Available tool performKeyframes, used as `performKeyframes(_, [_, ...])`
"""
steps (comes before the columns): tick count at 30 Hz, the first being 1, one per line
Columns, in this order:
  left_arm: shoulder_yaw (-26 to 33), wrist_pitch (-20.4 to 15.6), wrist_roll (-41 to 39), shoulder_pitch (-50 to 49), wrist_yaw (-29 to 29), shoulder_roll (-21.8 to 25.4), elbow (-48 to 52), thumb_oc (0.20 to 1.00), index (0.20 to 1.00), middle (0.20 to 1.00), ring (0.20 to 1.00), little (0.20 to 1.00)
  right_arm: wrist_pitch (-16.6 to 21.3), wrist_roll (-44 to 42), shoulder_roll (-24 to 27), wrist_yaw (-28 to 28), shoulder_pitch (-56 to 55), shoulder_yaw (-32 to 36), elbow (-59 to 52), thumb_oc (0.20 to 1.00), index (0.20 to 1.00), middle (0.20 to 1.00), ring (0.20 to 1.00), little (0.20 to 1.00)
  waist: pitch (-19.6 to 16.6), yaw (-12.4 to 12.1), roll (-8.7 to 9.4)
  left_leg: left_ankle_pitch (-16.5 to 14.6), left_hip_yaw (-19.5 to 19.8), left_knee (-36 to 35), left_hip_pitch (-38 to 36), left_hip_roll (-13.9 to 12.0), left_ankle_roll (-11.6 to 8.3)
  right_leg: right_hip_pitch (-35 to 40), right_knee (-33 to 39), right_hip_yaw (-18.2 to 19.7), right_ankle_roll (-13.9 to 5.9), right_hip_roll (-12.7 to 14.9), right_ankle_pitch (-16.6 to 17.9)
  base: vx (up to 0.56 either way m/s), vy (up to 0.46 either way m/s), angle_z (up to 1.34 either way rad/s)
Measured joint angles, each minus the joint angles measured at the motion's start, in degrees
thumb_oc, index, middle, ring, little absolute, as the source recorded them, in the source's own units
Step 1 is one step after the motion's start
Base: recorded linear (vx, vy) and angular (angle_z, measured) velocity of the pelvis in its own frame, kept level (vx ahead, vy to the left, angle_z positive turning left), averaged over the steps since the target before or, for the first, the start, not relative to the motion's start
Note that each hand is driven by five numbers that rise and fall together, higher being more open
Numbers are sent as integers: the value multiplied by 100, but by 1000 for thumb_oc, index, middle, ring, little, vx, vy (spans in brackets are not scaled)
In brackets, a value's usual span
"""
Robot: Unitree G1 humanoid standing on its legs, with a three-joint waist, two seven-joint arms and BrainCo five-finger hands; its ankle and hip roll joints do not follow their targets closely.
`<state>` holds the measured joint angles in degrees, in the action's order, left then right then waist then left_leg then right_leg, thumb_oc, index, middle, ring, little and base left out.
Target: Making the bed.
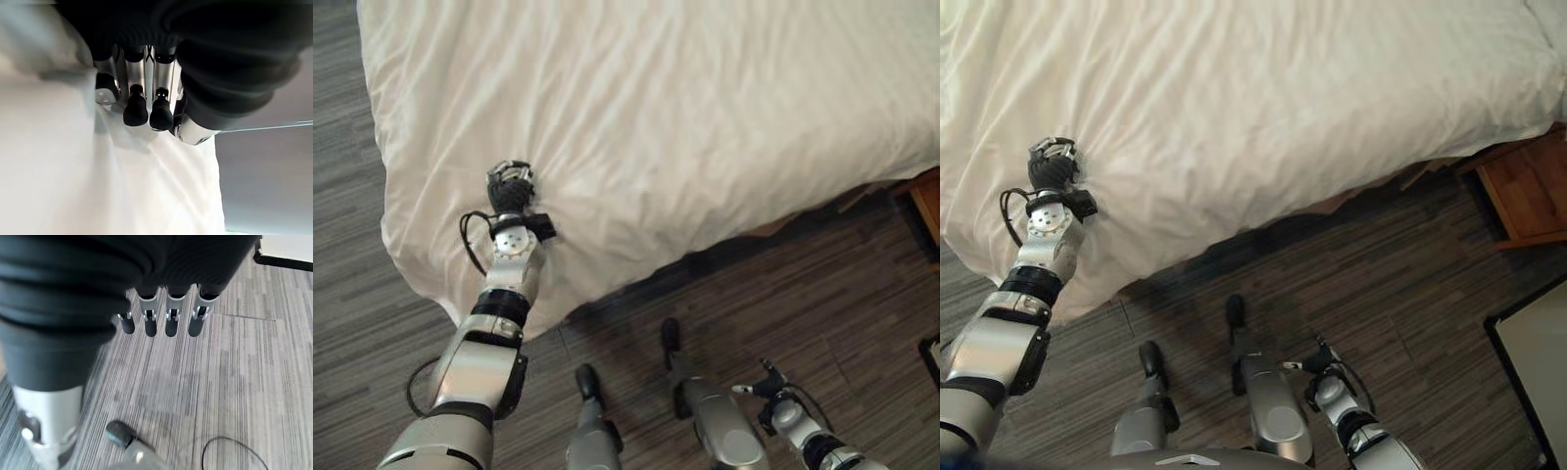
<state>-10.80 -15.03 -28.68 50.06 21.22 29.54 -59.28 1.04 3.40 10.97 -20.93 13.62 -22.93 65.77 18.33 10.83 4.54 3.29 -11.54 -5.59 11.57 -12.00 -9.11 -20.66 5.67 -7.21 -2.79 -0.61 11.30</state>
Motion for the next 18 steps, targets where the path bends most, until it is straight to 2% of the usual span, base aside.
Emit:
performKeyframes(3, [145,20,32,-204,-204,258,113,200,200,200,200,200,137,-191,3,-27,29,5,39,1000,1000,1000,1000,1000,-27,7,21,22,-18,-3,25,-77,-43,-20,0,-9,56,-62,-46,13,-40,-7])
performKeyframes(5, [539,17,11,-513,-329,654,335,200,200,200,200,200,263,-240,65,-60,-17,3,15,1000,1000,1000,1000,1000,-106,48,65,18,-30,-3,72,-122,-54,-108,-1,-84,44,-89,-80,11,-12,-11])
performKeyframes(6, [594,17,10,-544,-331,662,337,200,200,200,200,200,262,-247,86,-86,-59,3,35,1000,1000,1000,1000,1000,-146,29,57,26,-15,-3,132,-138,-49,-152,-1,-115,44,-98,-80,0,0,0])
performKeyframes(8, [836,28,-41,-829,-371,1205,476,200,200,200,200,200,335,-366,172,-100,-209,118,-26,1000,1000,1000,1000,1000,-207,68,106,48,18,-6,208,-186,-85,-180,-3,-201,87,-135,-18,14,27,8])
performKeyframes(9, [971,73,-39,-953,-366,1369,484,200,200,200,200,200,335,-399,211,-83,-254,187,-10,1000,1000,1000,1000,1000,-219,48,94,48,68,-8,223,-192,-94,-170,-4,-255,134,-134,-12,15,31,10])
performKeyframes(11, [1221,184,-42,-1337,-353,2015,416,200,200,200,200,200,330,-465,368,-47,-409,357,-70,1000,1000,1000,1000,1000,-226,33,90,45,136,-6,221,-205,-117,-165,-4,-329,277,-139,21,2,24,18])
performKeyframes(13, [1604,278,-204,-1630,-243,2425,193,200,200,200,200,200,303,-592,492,17,-566,472,62,1000,1000,1000,1000,1000,-250,-185,71,89,205,-7,235,-216,-188,-115,-5,-421,319,-130,47,-13,47,30])
performKeyframes(15, [1940,272,-265,-2029,-240,2724,214,200,200,200,200,200,312,-635,500,57,-645,591,61,1000,1000,1000,1000,1000,-250,-362,71,107,444,-7,278,-150,-191,-20,-3,-631,326,-36,2,-14,39,50])
performKeyframes(18, [2258,258,-475,-2291,-239,2777,227,200,200,200,200,200,341,-798,472,117,-605,735,44,1000,1000,1000,1000,1000,-253,-610,85,157,596,-4,336,-61,-159,19,-2,-758,247,70,-57,-3,11,35])
